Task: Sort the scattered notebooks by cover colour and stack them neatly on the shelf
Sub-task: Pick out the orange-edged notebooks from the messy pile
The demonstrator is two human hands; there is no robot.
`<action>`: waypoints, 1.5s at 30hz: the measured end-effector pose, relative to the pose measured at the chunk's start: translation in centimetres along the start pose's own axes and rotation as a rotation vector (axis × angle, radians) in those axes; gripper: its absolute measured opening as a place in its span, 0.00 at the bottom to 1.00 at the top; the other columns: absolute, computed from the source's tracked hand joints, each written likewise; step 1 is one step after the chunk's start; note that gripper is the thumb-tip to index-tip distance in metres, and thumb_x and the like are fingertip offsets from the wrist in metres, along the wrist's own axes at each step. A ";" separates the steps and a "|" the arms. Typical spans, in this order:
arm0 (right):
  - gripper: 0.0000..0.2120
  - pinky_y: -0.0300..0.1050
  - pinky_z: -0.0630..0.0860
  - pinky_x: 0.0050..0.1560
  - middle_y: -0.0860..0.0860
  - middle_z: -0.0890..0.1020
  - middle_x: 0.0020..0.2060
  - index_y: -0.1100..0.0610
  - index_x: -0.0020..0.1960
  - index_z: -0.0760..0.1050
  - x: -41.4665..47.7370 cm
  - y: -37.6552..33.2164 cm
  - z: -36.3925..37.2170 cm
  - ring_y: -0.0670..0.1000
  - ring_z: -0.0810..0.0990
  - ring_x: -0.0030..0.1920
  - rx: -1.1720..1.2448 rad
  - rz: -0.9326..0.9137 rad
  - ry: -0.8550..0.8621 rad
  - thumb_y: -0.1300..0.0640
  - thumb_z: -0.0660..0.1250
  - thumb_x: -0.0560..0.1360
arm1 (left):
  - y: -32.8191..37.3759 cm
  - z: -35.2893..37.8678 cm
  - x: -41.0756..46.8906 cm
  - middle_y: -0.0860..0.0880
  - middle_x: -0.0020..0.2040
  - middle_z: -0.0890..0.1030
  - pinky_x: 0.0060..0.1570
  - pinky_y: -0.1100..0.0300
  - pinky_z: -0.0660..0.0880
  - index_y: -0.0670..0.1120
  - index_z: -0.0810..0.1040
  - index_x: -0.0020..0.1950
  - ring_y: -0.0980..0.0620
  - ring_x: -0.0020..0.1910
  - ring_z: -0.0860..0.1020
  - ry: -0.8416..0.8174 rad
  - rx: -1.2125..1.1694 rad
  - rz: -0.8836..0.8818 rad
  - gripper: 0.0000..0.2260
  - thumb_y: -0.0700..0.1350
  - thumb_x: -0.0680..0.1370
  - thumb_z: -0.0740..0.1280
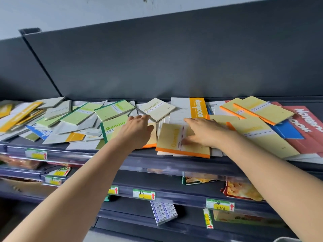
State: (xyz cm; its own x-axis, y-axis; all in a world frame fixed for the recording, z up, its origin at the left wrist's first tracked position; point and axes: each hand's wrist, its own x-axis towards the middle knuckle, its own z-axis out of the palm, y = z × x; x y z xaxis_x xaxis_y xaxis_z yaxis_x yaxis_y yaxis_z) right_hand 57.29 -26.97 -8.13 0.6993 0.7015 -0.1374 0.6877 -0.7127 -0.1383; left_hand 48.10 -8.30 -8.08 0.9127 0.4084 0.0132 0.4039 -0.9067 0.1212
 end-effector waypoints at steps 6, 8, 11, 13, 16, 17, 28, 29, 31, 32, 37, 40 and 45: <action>0.42 0.50 0.69 0.63 0.52 0.69 0.65 0.53 0.71 0.66 1.9 0.3 -0.3 0.54 0.67 0.66 0.049 0.016 0.003 0.34 0.73 0.65 | -0.1 -0.5 0.9 0.44 0.69 0.71 0.57 0.49 0.67 0.47 0.63 0.74 0.42 0.68 0.64 0.035 -0.024 -0.010 0.19 0.48 0.83 0.55; 0.38 0.46 0.69 0.56 0.51 0.69 0.63 0.52 0.69 0.68 2.3 0.3 -0.6 0.53 0.68 0.64 0.098 0.014 -0.017 0.36 0.74 0.65 | -0.8 -0.6 1.1 0.44 0.70 0.71 0.59 0.48 0.67 0.47 0.62 0.75 0.42 0.69 0.64 0.043 -0.040 -0.042 0.19 0.46 0.83 0.54; 0.22 0.43 0.68 0.44 0.50 0.72 0.56 0.51 0.62 0.69 3.4 0.1 -1.1 0.50 0.73 0.53 0.163 -0.029 -0.053 0.41 0.69 0.73 | -2.4 -1.1 1.1 0.44 0.71 0.70 0.58 0.49 0.67 0.47 0.62 0.75 0.42 0.68 0.65 0.068 -0.043 -0.099 0.20 0.42 0.82 0.53; 0.11 0.42 0.66 0.37 0.48 0.73 0.47 0.50 0.54 0.69 4.3 -0.4 -1.6 0.46 0.72 0.42 0.254 -0.058 -0.041 0.46 0.66 0.77 | -3.3 -1.3 0.8 0.44 0.69 0.72 0.54 0.51 0.65 0.46 0.65 0.73 0.42 0.67 0.66 0.071 -0.025 -0.126 0.19 0.41 0.82 0.53; 0.12 0.43 0.67 0.41 0.47 0.73 0.48 0.52 0.60 0.71 6.0 -2.2 -2.4 0.49 0.73 0.47 0.311 -0.109 -0.030 0.49 0.64 0.78 | -5.2 -0.7 0.3 0.43 0.70 0.72 0.58 0.53 0.64 0.45 0.64 0.73 0.43 0.68 0.66 0.024 -0.010 -0.178 0.19 0.39 0.81 0.55; 0.13 0.43 0.67 0.41 0.47 0.74 0.48 0.52 0.61 0.71 6.7 -2.9 -2.5 0.49 0.73 0.48 0.304 -0.126 -0.031 0.49 0.64 0.78 | -6.0 -0.3 0.3 0.43 0.69 0.71 0.58 0.53 0.65 0.44 0.64 0.73 0.42 0.68 0.66 0.015 -0.023 -0.209 0.19 0.39 0.81 0.55; 0.21 0.42 0.65 0.50 0.53 0.72 0.63 0.54 0.67 0.68 12.6 -10.4 -0.4 0.51 0.71 0.56 0.210 -0.229 -0.098 0.47 0.64 0.78 | -12.2 0.9 -1.0 0.44 0.59 0.78 0.50 0.52 0.72 0.46 0.69 0.66 0.44 0.57 0.74 0.031 0.003 -0.385 0.14 0.43 0.80 0.59; 0.21 0.43 0.66 0.50 0.53 0.72 0.64 0.54 0.67 0.68 12.7 -10.7 -0.2 0.51 0.71 0.56 0.181 -0.229 -0.120 0.46 0.64 0.77 | -12.3 0.9 -0.9 0.44 0.58 0.78 0.48 0.52 0.73 0.46 0.69 0.65 0.44 0.54 0.75 0.036 0.002 -0.380 0.13 0.43 0.81 0.58; 0.20 0.43 0.66 0.51 0.52 0.72 0.65 0.54 0.65 0.69 12.8 -11.0 0.0 0.51 0.71 0.58 0.117 -0.220 -0.136 0.45 0.64 0.77 | -12.2 0.8 -0.8 0.44 0.57 0.79 0.46 0.53 0.73 0.45 0.69 0.65 0.44 0.52 0.76 0.038 0.004 -0.359 0.13 0.45 0.81 0.57; 0.20 0.44 0.67 0.53 0.51 0.72 0.65 0.53 0.65 0.68 12.8 -11.1 0.1 0.51 0.71 0.60 0.081 -0.212 -0.130 0.44 0.63 0.77 | -12.1 0.7 -0.7 0.44 0.57 0.78 0.45 0.53 0.72 0.45 0.69 0.64 0.44 0.51 0.76 0.037 0.002 -0.346 0.13 0.47 0.82 0.57; 0.22 0.45 0.70 0.57 0.50 0.74 0.63 0.53 0.67 0.68 12.6 -11.5 -0.2 0.53 0.73 0.61 0.098 -0.212 -0.168 0.46 0.65 0.77 | -11.9 -0.2 -0.2 0.46 0.48 0.77 0.40 0.55 0.67 0.44 0.71 0.56 0.46 0.43 0.72 0.003 0.047 -0.275 0.12 0.52 0.82 0.56; 0.13 0.44 0.73 0.46 0.53 0.81 0.51 0.56 0.57 0.76 12.5 -11.1 -0.9 0.53 0.78 0.49 0.213 -0.234 -0.206 0.50 0.66 0.77 | -11.9 -0.8 0.6 0.46 0.44 0.77 0.38 0.56 0.68 0.44 0.75 0.56 0.45 0.43 0.75 0.034 0.138 -0.233 0.14 0.52 0.82 0.55; 0.19 0.46 0.72 0.39 0.51 0.76 0.49 0.57 0.67 0.68 11.8 -8.3 -1.1 0.51 0.76 0.42 0.491 -0.030 -0.028 0.50 0.63 0.79 | -10.8 -1.4 2.4 0.44 0.59 0.79 0.46 0.54 0.71 0.44 0.70 0.66 0.44 0.54 0.76 0.072 -0.036 -0.187 0.18 0.53 0.82 0.55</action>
State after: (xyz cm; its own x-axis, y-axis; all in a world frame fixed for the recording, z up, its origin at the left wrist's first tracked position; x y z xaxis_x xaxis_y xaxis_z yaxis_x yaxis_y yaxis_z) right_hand 60.06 -12.79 -7.55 0.6707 0.7262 -0.1513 0.5299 -0.6118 -0.5873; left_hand 45.84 2.56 -8.00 0.8146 0.5771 0.0579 0.5624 -0.8104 0.1640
